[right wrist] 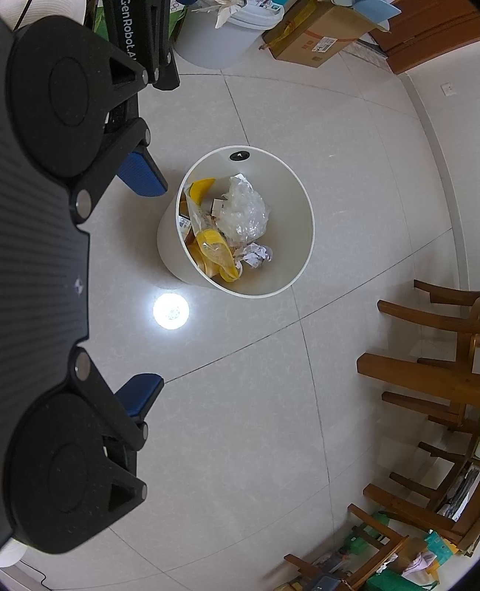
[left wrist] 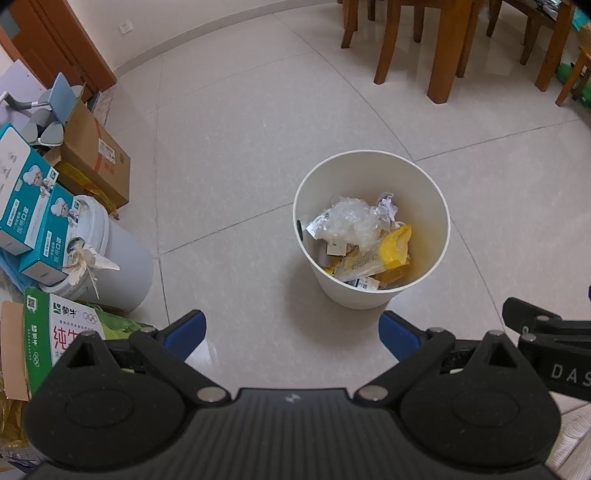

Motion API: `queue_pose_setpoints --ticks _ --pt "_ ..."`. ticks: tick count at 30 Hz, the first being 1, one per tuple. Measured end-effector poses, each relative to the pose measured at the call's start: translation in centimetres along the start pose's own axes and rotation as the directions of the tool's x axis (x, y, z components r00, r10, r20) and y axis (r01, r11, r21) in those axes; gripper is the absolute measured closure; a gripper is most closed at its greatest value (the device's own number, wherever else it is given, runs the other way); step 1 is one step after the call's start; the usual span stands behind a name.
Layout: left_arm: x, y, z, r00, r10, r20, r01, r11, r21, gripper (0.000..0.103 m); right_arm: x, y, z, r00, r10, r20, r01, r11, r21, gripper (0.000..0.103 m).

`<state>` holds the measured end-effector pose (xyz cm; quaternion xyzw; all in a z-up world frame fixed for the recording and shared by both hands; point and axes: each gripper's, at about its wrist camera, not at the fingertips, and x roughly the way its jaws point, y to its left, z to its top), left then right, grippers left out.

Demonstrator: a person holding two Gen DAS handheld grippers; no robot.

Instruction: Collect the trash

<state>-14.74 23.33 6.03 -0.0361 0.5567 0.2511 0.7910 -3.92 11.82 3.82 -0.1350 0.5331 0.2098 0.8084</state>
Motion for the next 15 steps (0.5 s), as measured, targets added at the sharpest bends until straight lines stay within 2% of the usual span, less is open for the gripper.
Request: queue_pose_setpoints --ticks 15 --pt "-0.19 -0.14 0.28 1.0 0.001 0.004 -0.001 1.0 0.009 0.003 0.35 -0.06 0.25 1.0 -0.001 -0.007 0.001 1.0 0.012 0.0"
